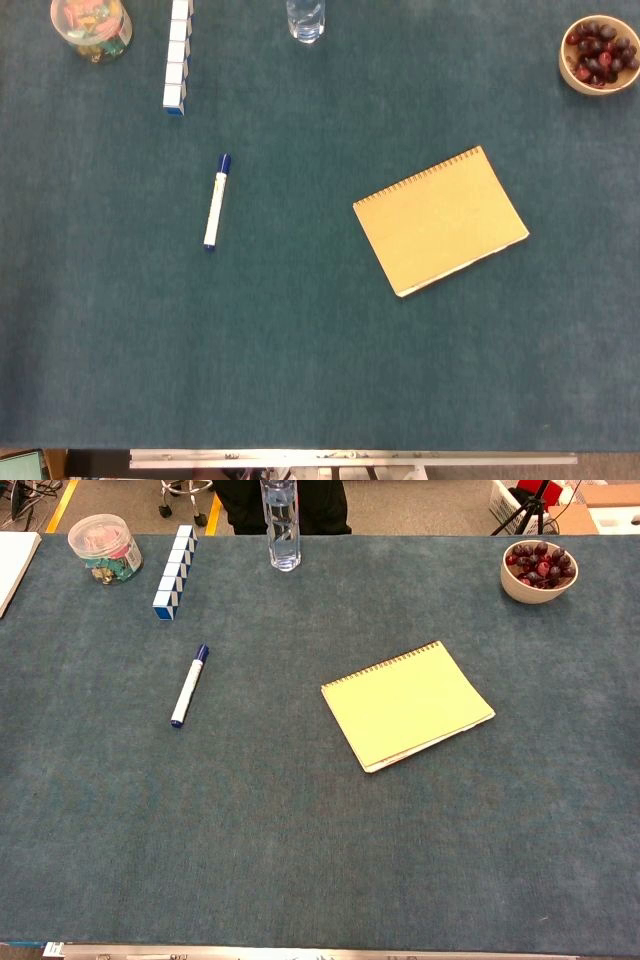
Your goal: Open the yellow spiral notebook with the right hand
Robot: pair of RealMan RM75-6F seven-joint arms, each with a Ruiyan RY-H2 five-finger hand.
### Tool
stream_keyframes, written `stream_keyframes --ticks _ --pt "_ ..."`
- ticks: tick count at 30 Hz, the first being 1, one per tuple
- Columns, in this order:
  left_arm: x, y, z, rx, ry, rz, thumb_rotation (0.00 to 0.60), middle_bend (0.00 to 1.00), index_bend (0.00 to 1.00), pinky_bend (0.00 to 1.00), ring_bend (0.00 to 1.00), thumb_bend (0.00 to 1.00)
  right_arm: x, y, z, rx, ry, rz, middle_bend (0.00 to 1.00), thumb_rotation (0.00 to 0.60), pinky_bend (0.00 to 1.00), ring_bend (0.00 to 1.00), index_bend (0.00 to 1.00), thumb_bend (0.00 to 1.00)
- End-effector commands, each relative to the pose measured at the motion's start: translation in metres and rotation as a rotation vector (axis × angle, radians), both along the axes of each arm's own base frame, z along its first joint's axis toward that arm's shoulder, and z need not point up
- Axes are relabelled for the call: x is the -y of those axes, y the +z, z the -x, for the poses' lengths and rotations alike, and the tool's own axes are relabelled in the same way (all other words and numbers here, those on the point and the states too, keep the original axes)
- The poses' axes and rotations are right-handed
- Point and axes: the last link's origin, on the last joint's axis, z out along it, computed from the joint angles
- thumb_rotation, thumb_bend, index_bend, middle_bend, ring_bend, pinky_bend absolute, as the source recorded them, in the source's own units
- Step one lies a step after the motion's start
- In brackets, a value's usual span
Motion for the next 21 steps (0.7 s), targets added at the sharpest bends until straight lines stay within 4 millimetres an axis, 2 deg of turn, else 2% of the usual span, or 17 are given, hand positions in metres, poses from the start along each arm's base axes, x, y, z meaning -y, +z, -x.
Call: stream_keyframes --ticks 1,7,13,16,21 --pt "0.000 0.000 0.001 -0.001 0.003 0.001 0.600 0.12 0.08 0.06 0.02 0.49 0.001 -0.001 -0.001 0.002 0.001 -0.004 0.26 0.600 0.09 0.10 0.21 0.19" --pt "0.002 -0.001 0.001 0.001 0.006 0.004 0.600 0.12 0.08 0.06 0.02 0.49 0.005 -0.002 -0.004 0.006 0.011 -0.020 0.26 0.600 0.09 0.10 0.21 0.19" --pt "0.002 0.000 0.001 0.003 0.004 0.001 0.600 0.12 0.08 0.06 0.02 0.49 0.019 -0.007 -0.017 0.025 0.054 -0.084 0.26 0.600 0.09 0.10 0.21 0.21" --pt "0.004 0.000 0.001 0.007 0.007 -0.002 0.600 0.12 0.08 0.06 0.02 0.49 0.030 -0.013 -0.029 0.022 0.087 -0.149 0.26 0.600 0.09 0.11 0.21 0.35" --pt "0.006 0.000 0.002 0.013 0.008 -0.001 0.600 0.12 0.08 0.06 0.02 0.49 0.051 -0.034 -0.057 0.033 0.150 -0.266 0.27 0.600 0.12 0.12 0.21 0.73"
